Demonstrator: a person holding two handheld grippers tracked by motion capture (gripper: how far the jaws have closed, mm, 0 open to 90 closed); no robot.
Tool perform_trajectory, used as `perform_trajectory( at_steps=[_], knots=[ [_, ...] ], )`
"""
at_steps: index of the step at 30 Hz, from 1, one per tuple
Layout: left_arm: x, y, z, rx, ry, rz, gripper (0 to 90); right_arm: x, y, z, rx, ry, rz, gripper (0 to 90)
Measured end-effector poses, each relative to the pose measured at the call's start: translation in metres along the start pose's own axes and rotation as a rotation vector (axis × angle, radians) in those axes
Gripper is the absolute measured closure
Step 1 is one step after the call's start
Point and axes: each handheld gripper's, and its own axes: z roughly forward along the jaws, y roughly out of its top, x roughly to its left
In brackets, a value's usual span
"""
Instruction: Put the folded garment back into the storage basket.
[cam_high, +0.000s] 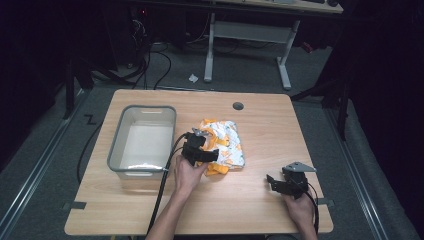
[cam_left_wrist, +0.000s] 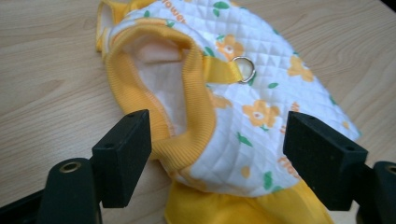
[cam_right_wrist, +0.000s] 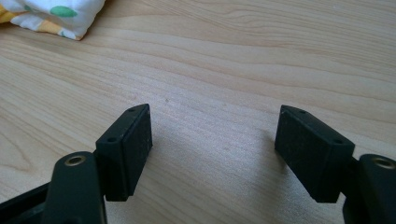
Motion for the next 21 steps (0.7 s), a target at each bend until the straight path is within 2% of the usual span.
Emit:
perform_trajectory(
  at_steps=[11,16,19,21],
  knots=[
    [0.011,0.014,0.025,0.029,0.039,-0.027,22.8,0.000,0.000,0.000,0.000,0.000,-0.001,27.7],
    [0.017,0.012,0.039,0.046,0.047,-0.058,23.6,0.000,0.000,0.000,0.000,0.000,0.000,27.6],
    [0.017,0.010,0.045,0.054,0.060,-0.039,24.5,0.000,0.000,0.000,0.001,0.000,-0.001,27.7],
    [0.018,0.009,0.048,0.057,0.062,-0.044,25.6,0.000,0.000,0.000,0.001,0.000,-0.001,27.7]
  ],
)
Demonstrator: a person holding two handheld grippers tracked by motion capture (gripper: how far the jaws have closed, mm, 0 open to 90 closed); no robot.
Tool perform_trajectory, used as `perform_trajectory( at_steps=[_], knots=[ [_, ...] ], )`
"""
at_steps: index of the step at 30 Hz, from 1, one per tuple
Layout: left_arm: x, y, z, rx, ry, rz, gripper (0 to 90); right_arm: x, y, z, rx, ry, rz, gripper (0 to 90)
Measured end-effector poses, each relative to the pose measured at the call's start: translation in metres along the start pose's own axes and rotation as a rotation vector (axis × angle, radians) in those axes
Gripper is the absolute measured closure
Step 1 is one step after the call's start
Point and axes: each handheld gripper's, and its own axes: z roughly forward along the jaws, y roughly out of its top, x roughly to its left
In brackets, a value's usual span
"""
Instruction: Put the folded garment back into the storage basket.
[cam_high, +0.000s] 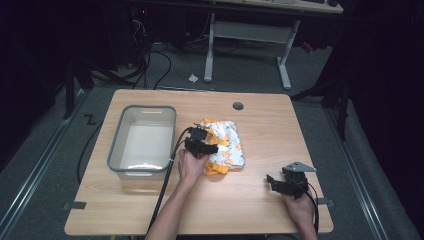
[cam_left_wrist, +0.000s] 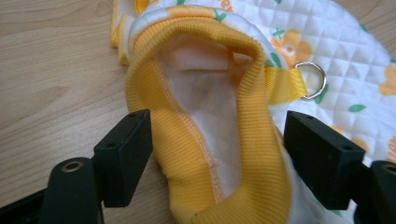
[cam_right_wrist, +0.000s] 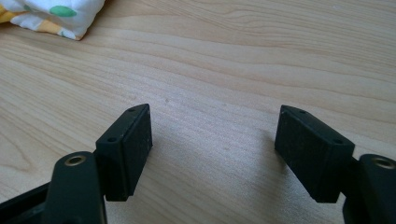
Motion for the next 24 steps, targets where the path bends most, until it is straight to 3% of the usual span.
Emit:
perform_trajectory(
  at_steps=[7,10,12,18,24],
  knots=[
    [0.0019,-0.0021,0.0067,0.018,0.012,0.013,29.9,0.0000,0.0000,0.0000,0.000,0.000,0.000,27.7],
    [-0.0020,-0.0028,0.0075,0.016,0.042,0.075,37.4,0.0001,0.0001,0.0000,0.000,0.000,0.001,27.7],
    [-0.0050,-0.0035,0.0075,0.009,0.035,0.112,45.2,0.0000,0.0001,0.0000,0.001,0.000,0.000,27.7],
    [-0.0047,-0.0035,0.0064,0.008,-0.016,0.101,64.8,0.0001,0.0001,0.0000,0.001,-0.001,0.000,27.7],
    [-0.0026,-0.0032,0.0048,0.008,-0.048,0.082,72.5,0.0001,0.0001,0.0000,0.000,0.000,0.000,27.7]
  ],
)
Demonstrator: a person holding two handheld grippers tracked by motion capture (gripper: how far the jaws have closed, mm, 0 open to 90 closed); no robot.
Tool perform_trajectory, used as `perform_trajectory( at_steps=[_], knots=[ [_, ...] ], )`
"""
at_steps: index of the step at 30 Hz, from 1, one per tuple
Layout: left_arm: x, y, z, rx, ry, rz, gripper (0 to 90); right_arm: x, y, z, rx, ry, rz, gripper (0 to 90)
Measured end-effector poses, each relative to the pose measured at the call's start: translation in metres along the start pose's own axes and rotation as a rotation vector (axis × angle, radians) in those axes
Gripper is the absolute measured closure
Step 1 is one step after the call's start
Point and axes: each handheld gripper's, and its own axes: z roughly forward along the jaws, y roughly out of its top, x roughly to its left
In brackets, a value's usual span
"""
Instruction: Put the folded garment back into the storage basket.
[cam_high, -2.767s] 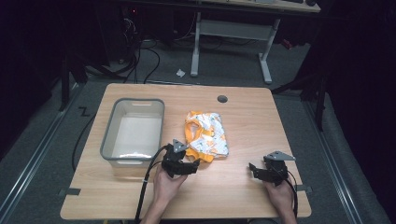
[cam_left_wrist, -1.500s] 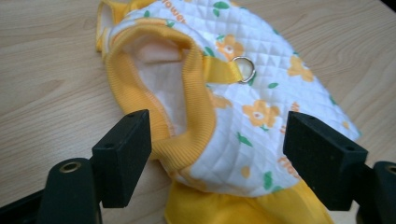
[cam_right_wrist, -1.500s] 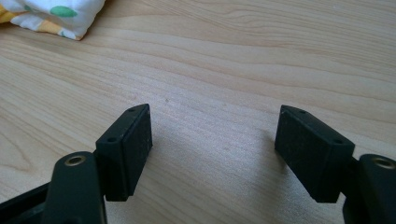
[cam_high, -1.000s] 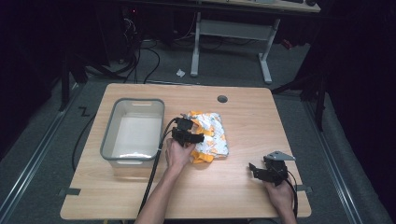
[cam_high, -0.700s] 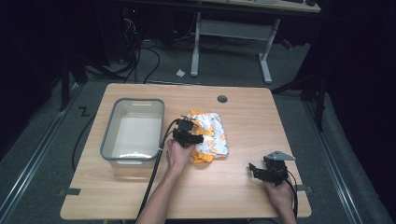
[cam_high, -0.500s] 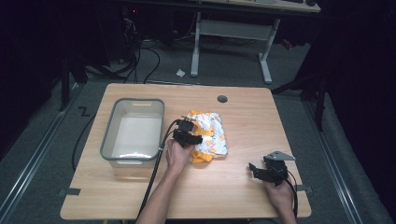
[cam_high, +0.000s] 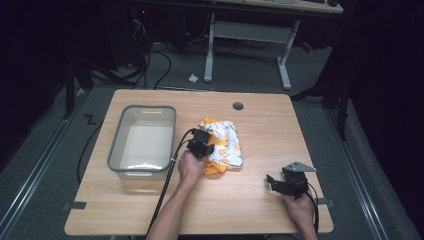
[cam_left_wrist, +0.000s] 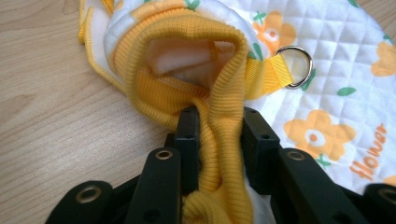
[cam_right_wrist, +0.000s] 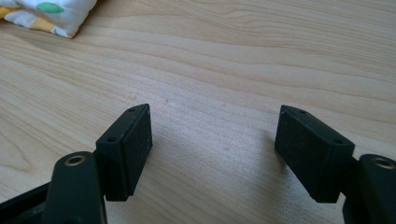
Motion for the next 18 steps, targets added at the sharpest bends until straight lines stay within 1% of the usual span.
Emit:
perform_trajectory(
  at_steps=[6,9,13,18],
  knots=[
    [0.000,0.002,-0.006,-0.022,-0.019,-0.003,74.8,0.000,0.000,0.000,0.000,0.000,0.000,27.7],
    [-0.001,0.004,-0.013,-0.040,-0.033,0.008,75.4,0.000,0.000,0.000,0.000,0.000,0.000,27.7],
    [-0.003,0.007,-0.025,-0.073,-0.062,0.023,75.8,0.000,0.000,0.000,0.000,0.000,0.001,27.7],
    [-0.007,0.012,-0.044,-0.114,-0.082,0.048,76.2,0.000,0.000,0.000,0.000,0.000,0.001,27.7]
  ],
)
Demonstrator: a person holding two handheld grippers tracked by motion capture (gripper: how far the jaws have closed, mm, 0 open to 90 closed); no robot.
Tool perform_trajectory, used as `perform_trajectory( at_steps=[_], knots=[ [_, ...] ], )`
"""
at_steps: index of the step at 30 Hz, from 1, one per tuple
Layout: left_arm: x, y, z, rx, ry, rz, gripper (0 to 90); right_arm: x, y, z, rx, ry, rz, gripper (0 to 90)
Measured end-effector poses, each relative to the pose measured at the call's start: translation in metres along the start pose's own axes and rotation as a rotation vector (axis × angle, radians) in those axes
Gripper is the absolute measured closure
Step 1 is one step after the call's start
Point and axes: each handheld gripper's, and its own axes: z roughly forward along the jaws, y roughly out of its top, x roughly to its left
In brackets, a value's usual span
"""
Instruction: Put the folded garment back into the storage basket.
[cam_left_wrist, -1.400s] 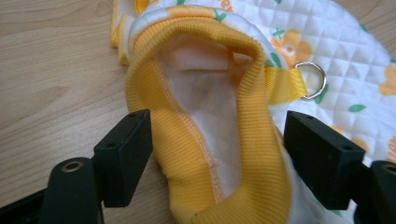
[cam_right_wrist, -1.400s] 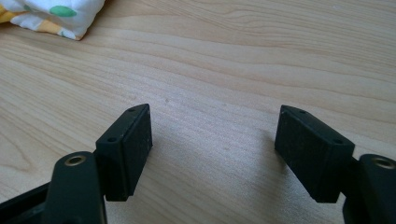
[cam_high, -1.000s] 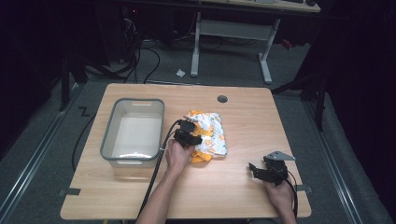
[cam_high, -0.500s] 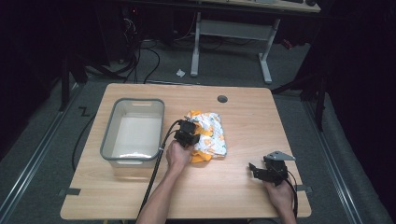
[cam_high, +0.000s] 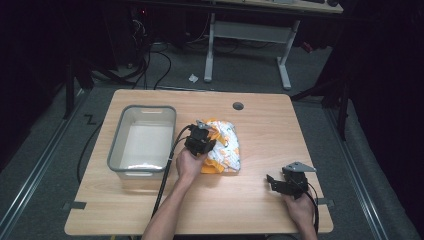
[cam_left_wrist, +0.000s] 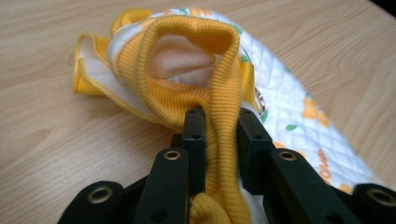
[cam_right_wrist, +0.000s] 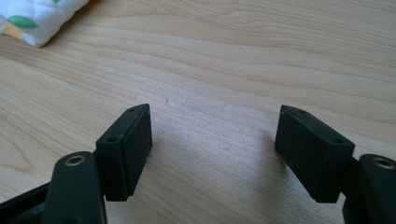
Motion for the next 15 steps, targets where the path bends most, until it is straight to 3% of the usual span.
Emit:
perform_trajectory(
  at_steps=[15],
  knots=[
    [-0.006,0.011,-0.042,-0.077,-0.045,0.058,77.1,0.000,0.000,0.000,0.001,0.000,-0.001,27.7]
  ],
)
